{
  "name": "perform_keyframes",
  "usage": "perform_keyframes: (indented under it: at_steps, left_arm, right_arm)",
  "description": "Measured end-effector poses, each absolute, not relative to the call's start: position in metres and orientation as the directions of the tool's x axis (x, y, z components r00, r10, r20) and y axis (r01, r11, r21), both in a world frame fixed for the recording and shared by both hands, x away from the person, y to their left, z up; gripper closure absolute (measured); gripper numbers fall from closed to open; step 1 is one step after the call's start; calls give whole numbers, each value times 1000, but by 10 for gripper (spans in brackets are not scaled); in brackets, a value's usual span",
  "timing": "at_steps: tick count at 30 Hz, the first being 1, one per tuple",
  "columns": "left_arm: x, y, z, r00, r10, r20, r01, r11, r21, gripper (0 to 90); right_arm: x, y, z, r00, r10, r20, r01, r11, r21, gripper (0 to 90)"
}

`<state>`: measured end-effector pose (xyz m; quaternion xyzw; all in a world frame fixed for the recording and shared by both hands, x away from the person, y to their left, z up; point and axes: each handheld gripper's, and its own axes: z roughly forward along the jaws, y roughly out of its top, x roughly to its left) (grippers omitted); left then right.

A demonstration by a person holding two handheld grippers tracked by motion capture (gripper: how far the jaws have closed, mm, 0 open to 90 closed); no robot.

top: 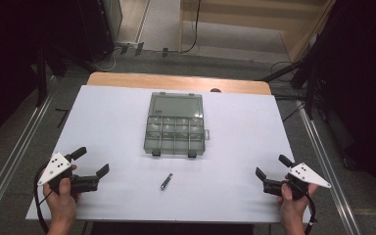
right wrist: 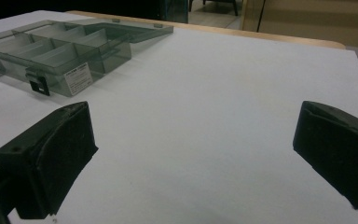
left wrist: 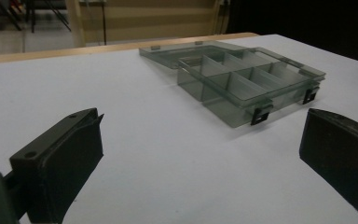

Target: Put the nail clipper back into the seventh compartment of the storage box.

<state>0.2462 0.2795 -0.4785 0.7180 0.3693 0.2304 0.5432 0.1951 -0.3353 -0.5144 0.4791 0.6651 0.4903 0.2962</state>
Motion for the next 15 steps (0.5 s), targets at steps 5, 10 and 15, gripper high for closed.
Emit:
perform_keyframes:
  at_steps: [5, 10, 15]
  left_arm:
    - [247, 260, -472, 705, 699, -120, 310, -151, 939, 0]
    - [246, 240, -467, 715, 693, -93, 323, -209, 923, 0]
    - [243, 221, -466, 685, 722, -95, 353, -216, 910, 278]
  right_arm:
    - [195, -335, -514, -365, 928, 78, 347, 58, 936, 0]
    - [195, -335, -514, -364, 928, 79, 348, 56, 936, 0]
    - [195, -335, -514, -364, 928, 74, 349, 62, 935, 0]
